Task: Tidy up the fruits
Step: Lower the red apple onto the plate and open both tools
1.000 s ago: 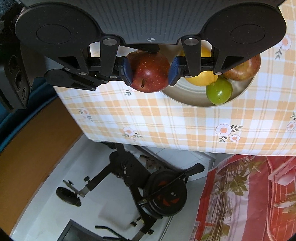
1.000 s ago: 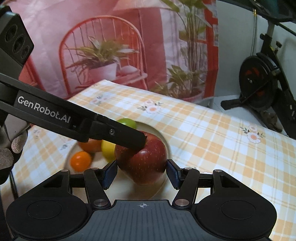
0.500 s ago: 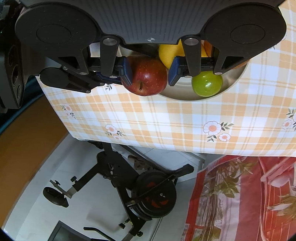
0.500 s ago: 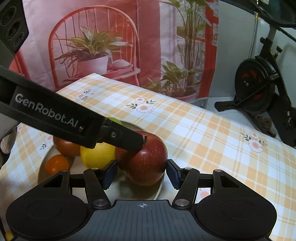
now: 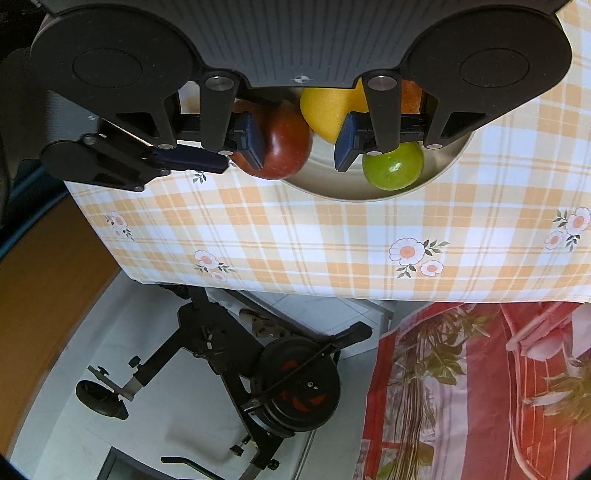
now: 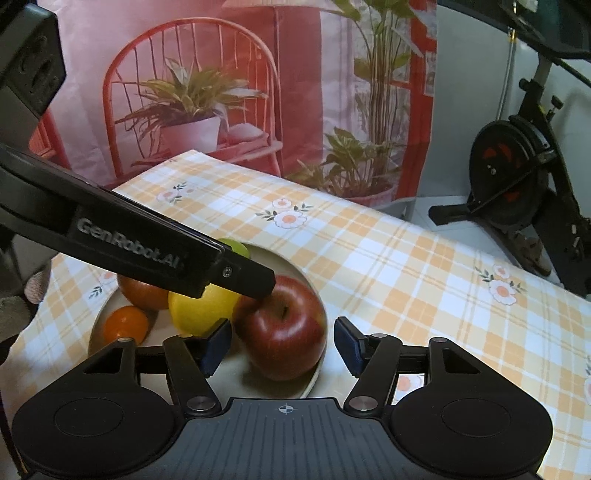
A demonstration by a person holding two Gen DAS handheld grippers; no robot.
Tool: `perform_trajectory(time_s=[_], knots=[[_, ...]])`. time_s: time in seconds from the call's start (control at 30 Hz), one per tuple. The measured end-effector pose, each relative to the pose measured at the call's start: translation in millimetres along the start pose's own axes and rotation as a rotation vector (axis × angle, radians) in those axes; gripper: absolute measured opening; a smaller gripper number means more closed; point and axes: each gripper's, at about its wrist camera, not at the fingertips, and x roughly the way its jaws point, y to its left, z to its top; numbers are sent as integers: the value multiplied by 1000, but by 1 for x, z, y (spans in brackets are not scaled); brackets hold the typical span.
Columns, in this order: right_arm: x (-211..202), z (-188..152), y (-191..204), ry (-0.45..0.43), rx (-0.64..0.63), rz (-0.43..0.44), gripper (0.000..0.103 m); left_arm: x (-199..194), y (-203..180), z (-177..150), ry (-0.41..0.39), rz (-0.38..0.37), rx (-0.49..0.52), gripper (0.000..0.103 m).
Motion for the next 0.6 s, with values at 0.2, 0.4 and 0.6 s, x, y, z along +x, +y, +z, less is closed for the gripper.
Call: perform_trajectory(time_s=[0.2, 0.4, 0.6], knots=[[-17, -2, 4, -2, -16, -16, 58, -12, -1, -5, -18, 28, -2, 44], [-36, -8, 9, -13, -15, -26, 57, -37, -2, -12, -62, 49, -3, 44], [-61, -21, 19, -37, -4, -26, 57, -67, -8, -29, -119, 88, 37, 44]])
